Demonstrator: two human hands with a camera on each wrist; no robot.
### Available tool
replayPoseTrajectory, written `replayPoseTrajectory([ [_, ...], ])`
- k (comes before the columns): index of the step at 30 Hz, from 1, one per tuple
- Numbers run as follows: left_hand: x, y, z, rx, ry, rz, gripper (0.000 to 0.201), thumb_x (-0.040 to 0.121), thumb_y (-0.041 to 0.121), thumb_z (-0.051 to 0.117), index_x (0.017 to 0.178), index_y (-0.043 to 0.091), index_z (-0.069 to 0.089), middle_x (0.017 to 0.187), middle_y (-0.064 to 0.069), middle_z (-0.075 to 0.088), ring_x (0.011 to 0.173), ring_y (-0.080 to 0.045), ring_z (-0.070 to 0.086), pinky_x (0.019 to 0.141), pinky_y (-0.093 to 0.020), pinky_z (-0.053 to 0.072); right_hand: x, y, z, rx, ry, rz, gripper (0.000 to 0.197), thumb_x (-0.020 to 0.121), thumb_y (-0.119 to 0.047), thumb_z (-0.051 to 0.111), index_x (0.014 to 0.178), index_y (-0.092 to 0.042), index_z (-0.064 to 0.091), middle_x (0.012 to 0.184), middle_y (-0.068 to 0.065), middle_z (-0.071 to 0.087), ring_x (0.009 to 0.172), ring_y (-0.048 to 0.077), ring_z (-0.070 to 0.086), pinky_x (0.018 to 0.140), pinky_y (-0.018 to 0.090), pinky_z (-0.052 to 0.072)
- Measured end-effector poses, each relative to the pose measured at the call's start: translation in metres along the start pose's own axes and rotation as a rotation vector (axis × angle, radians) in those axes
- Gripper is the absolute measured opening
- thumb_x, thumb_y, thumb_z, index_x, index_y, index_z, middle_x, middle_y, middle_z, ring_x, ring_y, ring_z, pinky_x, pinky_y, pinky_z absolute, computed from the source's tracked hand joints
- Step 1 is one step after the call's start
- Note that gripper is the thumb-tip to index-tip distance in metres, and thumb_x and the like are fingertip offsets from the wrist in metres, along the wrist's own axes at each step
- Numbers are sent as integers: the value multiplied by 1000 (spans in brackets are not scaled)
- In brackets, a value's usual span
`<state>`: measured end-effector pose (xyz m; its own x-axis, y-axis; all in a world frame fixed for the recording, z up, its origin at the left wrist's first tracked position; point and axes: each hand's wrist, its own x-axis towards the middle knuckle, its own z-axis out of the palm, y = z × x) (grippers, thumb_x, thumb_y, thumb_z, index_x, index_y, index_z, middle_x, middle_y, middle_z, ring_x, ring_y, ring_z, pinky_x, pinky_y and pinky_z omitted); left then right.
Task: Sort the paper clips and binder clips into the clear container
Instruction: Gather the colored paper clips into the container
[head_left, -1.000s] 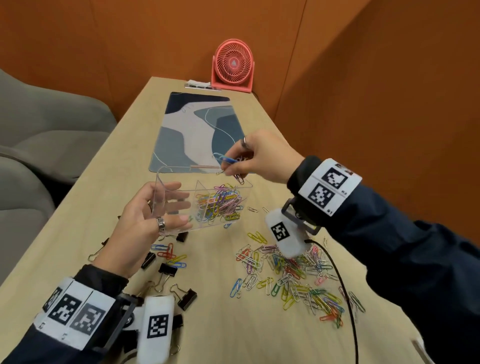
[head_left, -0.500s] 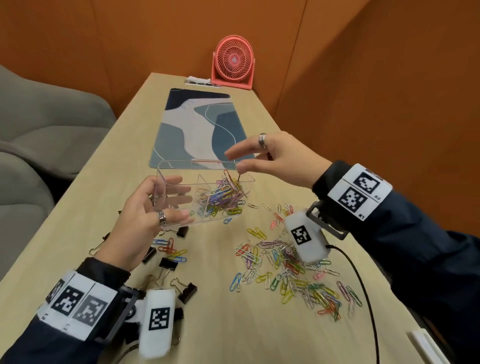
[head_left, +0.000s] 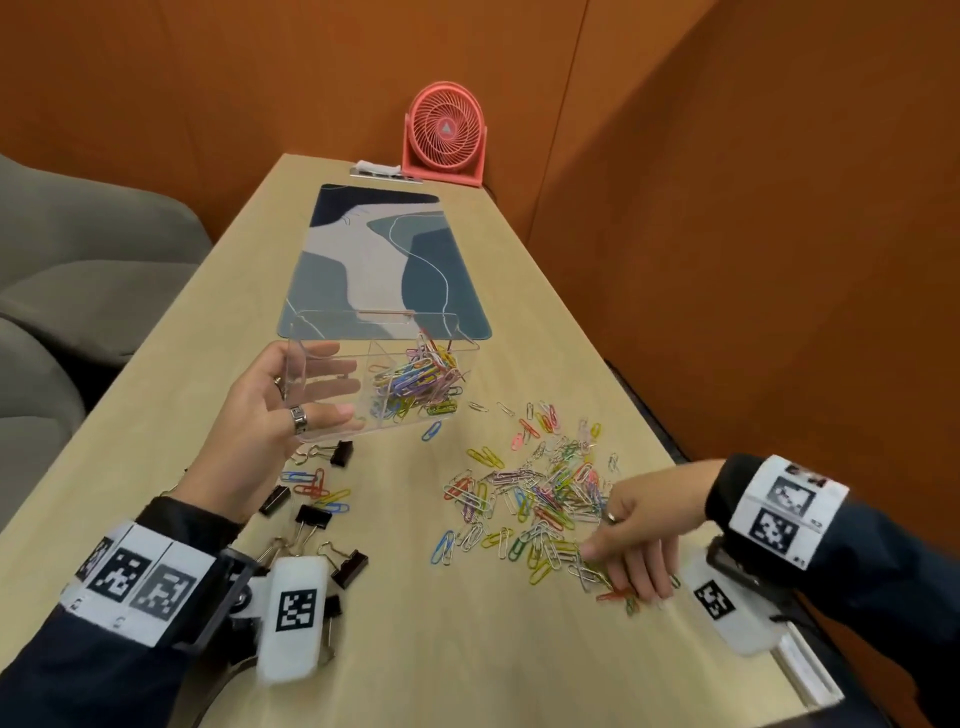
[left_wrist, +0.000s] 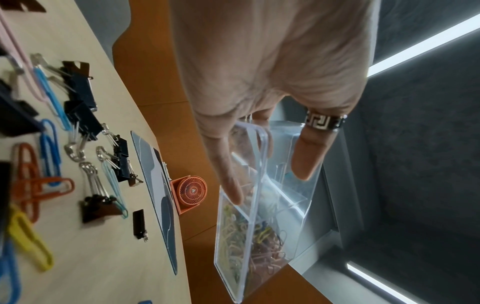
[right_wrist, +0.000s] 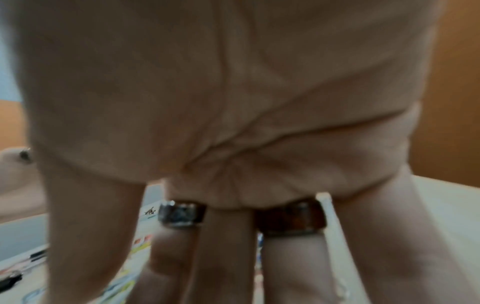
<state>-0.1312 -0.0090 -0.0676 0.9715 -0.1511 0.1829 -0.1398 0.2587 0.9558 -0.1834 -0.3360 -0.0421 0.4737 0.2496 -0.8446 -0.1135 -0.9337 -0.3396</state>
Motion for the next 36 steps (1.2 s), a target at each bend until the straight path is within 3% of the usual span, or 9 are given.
replayPoseTrajectory([
  [4,4,4,6,-4,20,26,62,56,-2,65,115,-5,48,112,-11,64,105,-31,64,77,-39,59,11,1,2,36,111,-68,38,93,-46,46,77,-16,62,69,4,65,56,10,61,60,20,52],
  [8,9,6,16,-13,13,42,71,48,5,73,114,-6,47,112,-9,65,103,-28,66,81,-42,57,14,-2,-11,44,248,-148,31,94,-40,47,78,-17,60,69,1,64,60,13,61,62,23,51],
  [11,12,4,22,-26,16,44,69,47,5,73,112,-2,50,112,-9,64,103,-28,66,81,-43,57,16,2,-27,80,589,-182,28,94,-38,48,84,-15,61,76,1,64,66,13,62,67,26,52],
  [13,13,3,24,-24,10,48,69,47,5,73,111,-2,49,114,-11,63,103,-28,66,80,-42,57,22,10,-39,-18,834,-100,32,93,-42,46,108,-17,59,104,5,64,95,17,62,83,31,47],
  [16,11,2,25,-42,7,52,71,47,5,73,112,-5,48,117,-12,61,103,-29,65,75,-38,59,35,13,-43,-146,686,16,60,94,-50,39,142,-14,34,145,8,41,131,21,42,106,31,33],
  [21,7,-3,25,-50,-3,37,63,49,4,74,108,4,52,107,-5,67,104,-28,65,72,-35,58,39,1,-21,-218,559,-50,72,85,-60,45,145,-23,29,155,3,21,141,19,23,116,34,20],
  [27,4,-6,26,-42,-1,36,81,40,19,79,113,-2,49,110,-7,65,101,-25,67,69,-33,58,31,1,-3,-124,606,-144,65,64,-46,80,121,-34,53,133,-6,39,127,13,35,109,35,33],
  [31,5,-7,26,-38,-8,28,77,43,15,76,113,-1,49,108,-5,66,100,-24,67,71,-34,58,34,-5,-5,-105,649,-173,47,65,-32,83,107,-27,61,118,-3,46,112,14,43,95,26,39],
  [36,5,-7,25,-40,1,23,74,42,17,75,110,3,50,103,-2,68,97,-21,68,70,-32,58,40,-9,-10,-74,644,-168,40,72,-26,79,107,-16,62,91,-6,53,82,10,48,63,12,37],
])
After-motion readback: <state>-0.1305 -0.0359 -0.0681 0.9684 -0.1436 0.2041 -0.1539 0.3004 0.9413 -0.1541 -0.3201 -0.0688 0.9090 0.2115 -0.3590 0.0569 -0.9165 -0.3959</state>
